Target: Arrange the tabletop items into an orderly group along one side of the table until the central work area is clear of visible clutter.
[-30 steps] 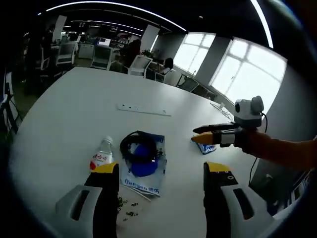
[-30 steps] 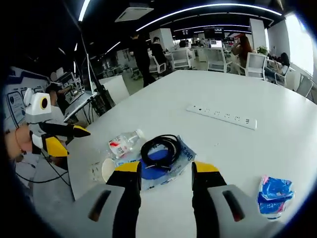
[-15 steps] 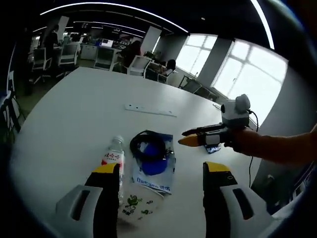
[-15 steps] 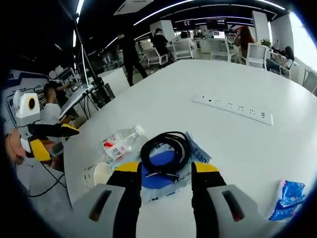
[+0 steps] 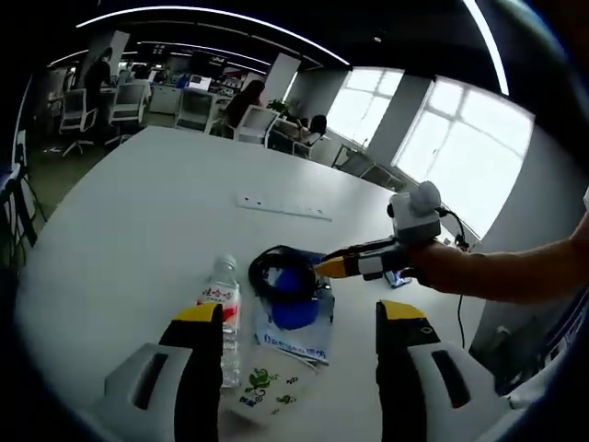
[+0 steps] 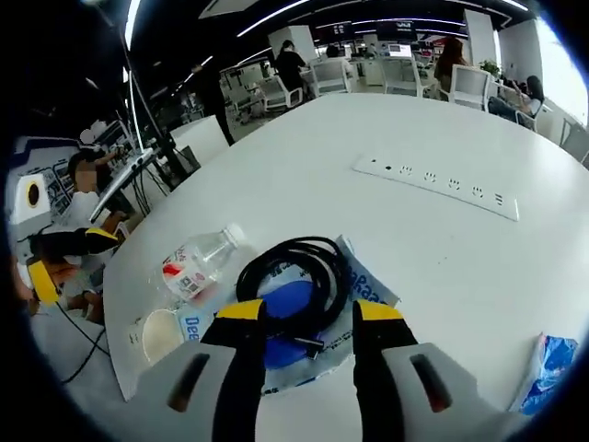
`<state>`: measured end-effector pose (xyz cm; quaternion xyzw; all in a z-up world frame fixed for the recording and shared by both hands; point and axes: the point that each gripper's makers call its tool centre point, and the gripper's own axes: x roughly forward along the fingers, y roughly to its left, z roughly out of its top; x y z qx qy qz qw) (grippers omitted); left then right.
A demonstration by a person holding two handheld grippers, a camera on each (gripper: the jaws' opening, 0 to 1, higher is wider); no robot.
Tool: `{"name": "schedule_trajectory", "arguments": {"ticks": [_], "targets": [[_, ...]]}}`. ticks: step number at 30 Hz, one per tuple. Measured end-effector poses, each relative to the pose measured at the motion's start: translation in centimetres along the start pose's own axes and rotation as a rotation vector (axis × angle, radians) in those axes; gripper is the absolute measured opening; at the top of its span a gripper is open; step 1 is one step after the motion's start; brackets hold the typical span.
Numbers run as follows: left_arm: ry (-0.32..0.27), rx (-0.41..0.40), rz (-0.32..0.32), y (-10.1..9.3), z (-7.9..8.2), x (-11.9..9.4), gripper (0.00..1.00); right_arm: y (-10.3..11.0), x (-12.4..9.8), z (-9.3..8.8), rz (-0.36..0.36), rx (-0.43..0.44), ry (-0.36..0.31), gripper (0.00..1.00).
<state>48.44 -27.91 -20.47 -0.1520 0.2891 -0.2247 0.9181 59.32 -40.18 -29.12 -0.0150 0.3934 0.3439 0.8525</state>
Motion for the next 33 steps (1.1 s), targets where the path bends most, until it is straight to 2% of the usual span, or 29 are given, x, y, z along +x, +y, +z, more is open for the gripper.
{"name": "schedule_trajectory", "arguments": {"ticks": [13,22,28,33], "targets": [[-0.027,-0.008,-0.019,0.3,0.1,0.6,0.66,-1.2,2.4,-1.4,-0.093,0.074,0.059,0.33],[-0.037,-0.012,-0.032,0.5,0.2,0.8,0.65,-2.0,3.7,-1.4,-0.150,0.134,0.069,0.24],[-0.048,-0.008,-0.033,0.7,0.4,0.8,0.64,-1.9,3.7,-1.3,-0.196,0.162,0.069,0.20],[-0.052,-0.017,-0.033,1.0,0.3,0.9,0.64,-2.4,3.4,-1.4,-0.248,0.143,0.089,0.13]]}}
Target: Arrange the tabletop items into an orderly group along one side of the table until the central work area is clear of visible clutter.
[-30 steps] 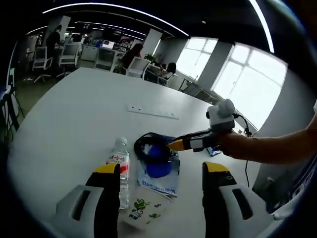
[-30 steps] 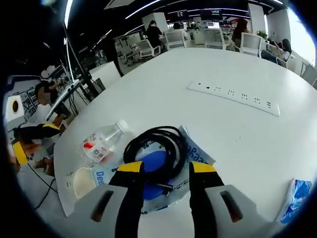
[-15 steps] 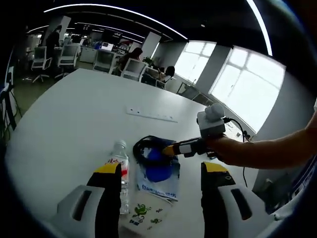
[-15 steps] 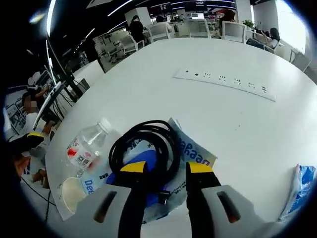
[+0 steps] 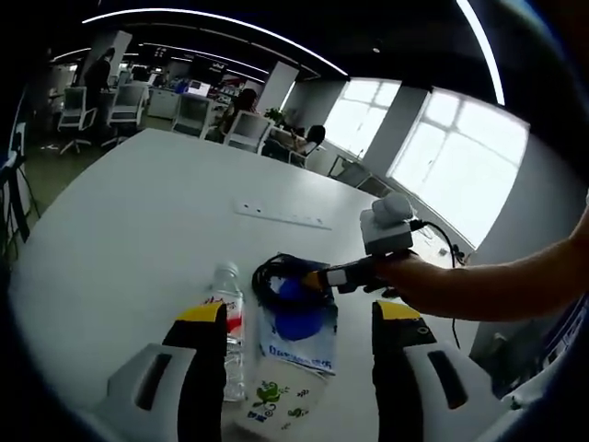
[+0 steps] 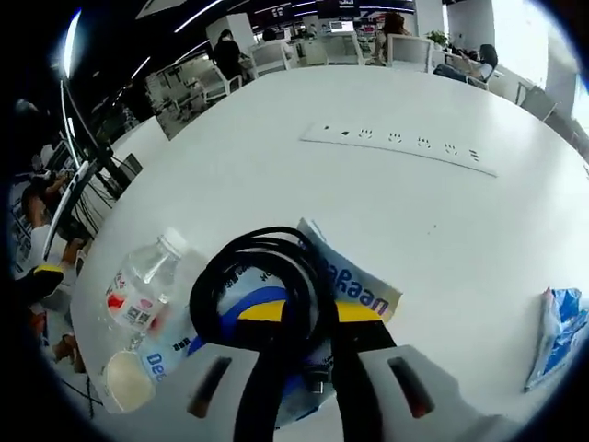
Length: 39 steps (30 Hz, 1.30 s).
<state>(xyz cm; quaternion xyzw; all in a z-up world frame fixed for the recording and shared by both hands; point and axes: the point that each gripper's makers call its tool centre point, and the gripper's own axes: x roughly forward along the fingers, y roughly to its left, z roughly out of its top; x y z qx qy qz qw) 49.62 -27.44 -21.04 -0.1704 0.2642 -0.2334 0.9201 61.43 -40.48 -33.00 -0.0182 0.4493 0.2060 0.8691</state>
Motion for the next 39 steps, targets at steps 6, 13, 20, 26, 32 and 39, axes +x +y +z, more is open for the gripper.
{"name": "schedule_trajectory", "arguments": {"ticks": [6,13,20,26,32,39], "targets": [[-0.002,-0.008,0.001,-0.1,-0.2,0.1,0.64,-1.0,0.1,0.1,-0.030,0.013,0.000,0.06],[-0.001,-0.010,0.008,-0.1,-0.3,0.0,0.64,-1.4,-0.1,0.3,-0.034,0.024,-0.016,0.04],[0.004,-0.014,0.004,-0.4,-0.2,0.5,0.63,-1.3,-1.3,0.4,-0.021,0.022,-0.046,0.01],[0.010,0.000,-0.005,-0.8,0.0,1.0,0.63,-0.2,-2.9,0.1,-0.002,0.018,-0.066,0.00],[0.023,0.023,-0.010,-0.7,0.2,1.6,0.62,1.1,-4.3,0.0,0.027,0.016,-0.095,0.00],[0.040,0.056,-0.017,-0.7,0.5,3.1,0.61,1.7,-5.0,0.1,0.047,0.003,-0.124,0.00]]}}
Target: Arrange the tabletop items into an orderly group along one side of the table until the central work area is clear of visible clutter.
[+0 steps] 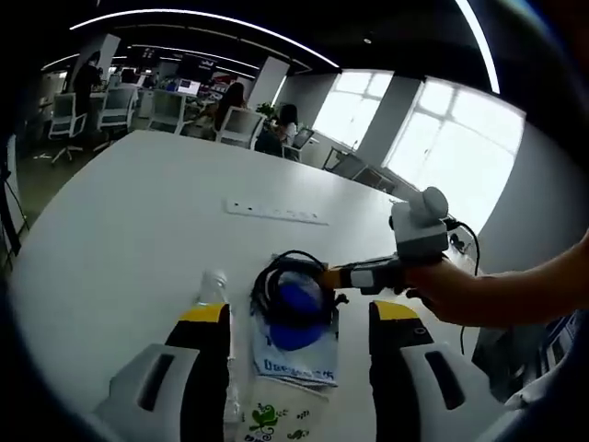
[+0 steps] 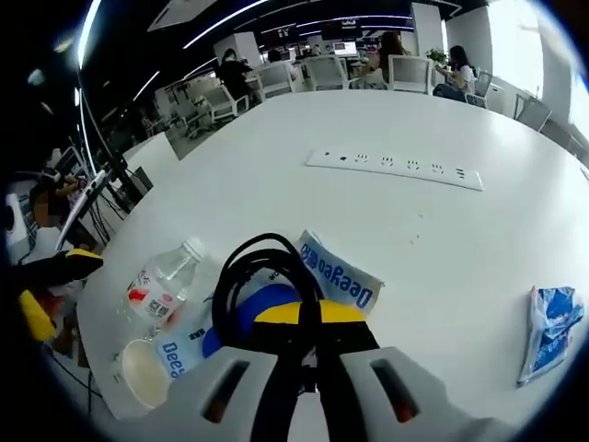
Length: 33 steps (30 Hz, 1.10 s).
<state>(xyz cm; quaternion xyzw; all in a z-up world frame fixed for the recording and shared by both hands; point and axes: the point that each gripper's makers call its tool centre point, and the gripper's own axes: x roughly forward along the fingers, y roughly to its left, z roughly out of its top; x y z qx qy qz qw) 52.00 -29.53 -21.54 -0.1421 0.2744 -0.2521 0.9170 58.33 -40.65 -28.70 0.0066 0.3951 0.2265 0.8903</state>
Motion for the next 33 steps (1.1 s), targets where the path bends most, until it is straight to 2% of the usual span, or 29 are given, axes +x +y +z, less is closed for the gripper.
{"name": "schedule_trajectory", "arguments": {"ticks": [6,11,15,17,18,20,21,22,23,25,27,30,32,33], "targets": [[0.024,0.086,0.001,-0.1,1.0,2.4,0.59,0.3,-0.7,1.0,0.033,0.001,-0.056,0.00],[0.077,0.133,-0.003,0.0,1.0,5.5,0.57,0.3,-1.0,1.4,0.049,-0.043,-0.074,0.00],[0.118,0.187,0.013,0.4,0.6,7.8,0.55,-0.2,-0.8,1.6,0.061,-0.034,-0.084,0.00],[0.209,0.246,0.034,1.1,-0.7,8.8,0.55,-0.2,-0.8,1.8,0.073,-0.033,-0.090,0.00],[0.206,0.271,0.042,1.3,-0.6,9.3,0.54,-0.1,-0.8,1.9,0.076,-0.033,-0.094,0.00],[0.248,0.307,0.059,1.6,-1.0,10.1,0.52,-0.1,-0.8,2.1,0.082,-0.043,-0.097,0.00],[0.251,0.334,0.074,1.8,-1.0,10.6,0.51,0.0,-0.8,2.2,0.085,-0.046,-0.099,0.00],[0.249,0.332,0.071,1.8,-1.0,11.1,0.50,0.0,-0.8,2.3,0.090,-0.047,-0.101,0.00],[0.280,0.339,0.071,2.0,-1.6,11.6,0.48,0.1,-0.8,2.4,0.093,-0.048,-0.102,0.00],[0.281,0.345,0.065,1.8,-1.8,12.3,0.47,0.2,-0.7,2.4,0.098,-0.050,-0.100,0.00],[0.300,0.381,0.073,2.0,-2.2,12.6,0.43,0.3,-0.7,2.4,0.102,-0.054,-0.099,0.00],[0.316,0.397,0.081,2.1,-2.6,13.0,0.32,0.3,-0.7,2.5,0.108,-0.057,-0.100,0.00],[0.332,0.393,0.094,2.5,-2.8,13.0,0.21,0.4,-0.7,2.5,0.111,-0.056,-0.099,0.00],[0.332,0.392,0.104,2.8,-2.9,13.0,0.19,0.5,-0.8,2.5,0.113,-0.057,-0.098,0.00]]}}
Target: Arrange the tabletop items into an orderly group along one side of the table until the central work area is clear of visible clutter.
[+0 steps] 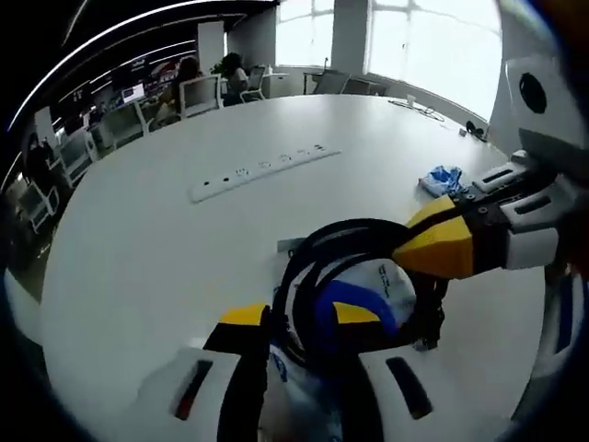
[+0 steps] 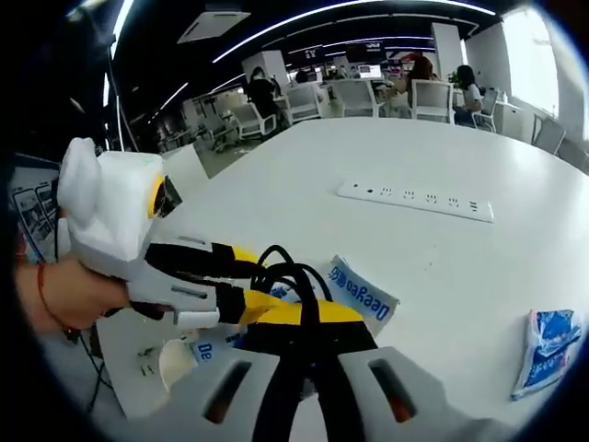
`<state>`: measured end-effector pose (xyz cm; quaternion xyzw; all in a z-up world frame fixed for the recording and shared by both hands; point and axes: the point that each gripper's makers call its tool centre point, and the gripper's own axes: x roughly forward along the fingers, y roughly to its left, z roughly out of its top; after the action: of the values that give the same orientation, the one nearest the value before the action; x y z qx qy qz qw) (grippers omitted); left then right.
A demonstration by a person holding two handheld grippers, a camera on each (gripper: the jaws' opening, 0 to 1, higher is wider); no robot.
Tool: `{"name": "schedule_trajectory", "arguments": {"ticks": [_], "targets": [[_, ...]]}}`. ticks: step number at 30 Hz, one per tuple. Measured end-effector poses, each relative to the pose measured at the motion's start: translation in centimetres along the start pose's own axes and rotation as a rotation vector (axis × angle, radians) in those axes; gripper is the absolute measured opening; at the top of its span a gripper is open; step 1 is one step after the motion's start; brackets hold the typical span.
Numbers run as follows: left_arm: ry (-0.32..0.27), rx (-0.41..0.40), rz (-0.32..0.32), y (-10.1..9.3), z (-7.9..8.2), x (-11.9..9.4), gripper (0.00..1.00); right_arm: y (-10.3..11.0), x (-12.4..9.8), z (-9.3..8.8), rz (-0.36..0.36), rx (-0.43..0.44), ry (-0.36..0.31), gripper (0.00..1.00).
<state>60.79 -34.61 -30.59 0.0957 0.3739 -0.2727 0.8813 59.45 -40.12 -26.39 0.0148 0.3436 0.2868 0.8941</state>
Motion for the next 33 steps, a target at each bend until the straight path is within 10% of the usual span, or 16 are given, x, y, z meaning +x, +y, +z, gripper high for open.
{"name": "schedule_trajectory", "arguments": {"ticks": [19,33], "targets": [[-0.039,-0.043,-0.005,-1.4,1.4,-3.2,0.10,1.2,-3.0,1.0,0.065,0.030,-0.039,0.00],[-0.069,-0.024,-0.019,-6.2,4.3,-6.2,0.10,0.2,-9.0,1.7,0.117,0.045,-0.068,0.00]]}}
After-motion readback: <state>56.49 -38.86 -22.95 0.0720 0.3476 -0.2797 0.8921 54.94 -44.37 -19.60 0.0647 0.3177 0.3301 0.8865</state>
